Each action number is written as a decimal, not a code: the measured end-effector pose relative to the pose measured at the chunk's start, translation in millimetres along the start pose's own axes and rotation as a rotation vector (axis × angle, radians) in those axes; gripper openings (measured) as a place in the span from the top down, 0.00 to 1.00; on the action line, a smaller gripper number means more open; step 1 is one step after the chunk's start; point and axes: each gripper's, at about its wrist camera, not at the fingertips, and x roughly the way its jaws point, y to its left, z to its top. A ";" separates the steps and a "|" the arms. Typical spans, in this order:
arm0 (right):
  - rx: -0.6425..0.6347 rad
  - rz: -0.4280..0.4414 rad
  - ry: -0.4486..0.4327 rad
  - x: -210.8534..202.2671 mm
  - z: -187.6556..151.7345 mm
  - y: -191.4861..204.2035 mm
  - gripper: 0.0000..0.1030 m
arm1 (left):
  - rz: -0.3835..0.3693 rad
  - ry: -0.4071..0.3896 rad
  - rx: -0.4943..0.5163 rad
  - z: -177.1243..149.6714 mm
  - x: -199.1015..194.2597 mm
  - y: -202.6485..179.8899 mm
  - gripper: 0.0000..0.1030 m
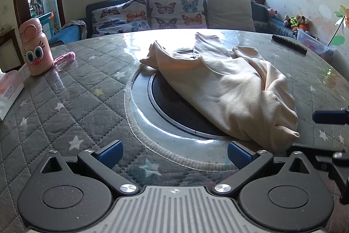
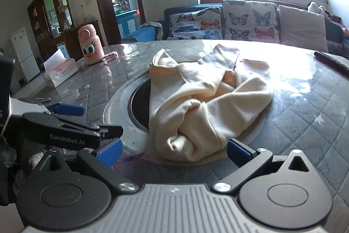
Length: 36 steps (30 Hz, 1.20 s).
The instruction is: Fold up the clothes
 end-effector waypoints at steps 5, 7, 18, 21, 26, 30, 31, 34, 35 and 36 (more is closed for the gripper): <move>-0.004 0.005 -0.011 6.8 13.0 -3.2 0.01 | 0.009 -0.006 -0.002 5.4 2.5 3.7 0.00; 0.001 0.004 -0.015 10.4 18.1 -6.0 0.04 | 0.013 -0.009 -0.003 7.8 3.4 5.3 0.00; 0.076 0.019 -0.021 42.4 50.1 -31.5 0.17 | 0.042 -0.028 -0.018 21.3 6.3 19.0 0.00; 0.091 -0.002 -0.016 59.3 60.0 -40.0 0.19 | 0.058 -0.038 -0.032 24.2 4.6 26.6 0.00; 0.145 -0.021 0.035 89.1 66.8 -54.0 0.34 | 0.079 -0.045 -0.055 25.2 2.4 39.3 0.00; 0.193 0.007 0.045 101.0 64.1 -61.5 0.68 | 0.091 -0.055 -0.063 27.1 -0.6 46.5 0.00; 0.202 0.018 0.039 101.2 63.4 -61.6 0.73 | 0.093 -0.060 -0.064 28.0 -2.0 47.9 0.00; 0.155 0.032 -0.004 91.7 63.6 -49.4 0.84 | 0.100 -0.077 -0.068 30.8 -6.4 51.9 0.00; 0.127 0.045 -0.019 87.2 64.4 -43.0 0.85 | 0.101 -0.085 -0.069 32.5 -8.4 52.5 0.00; 0.102 0.063 -0.032 83.1 64.8 -36.7 0.86 | 0.101 -0.093 -0.070 34.0 -10.5 53.1 0.00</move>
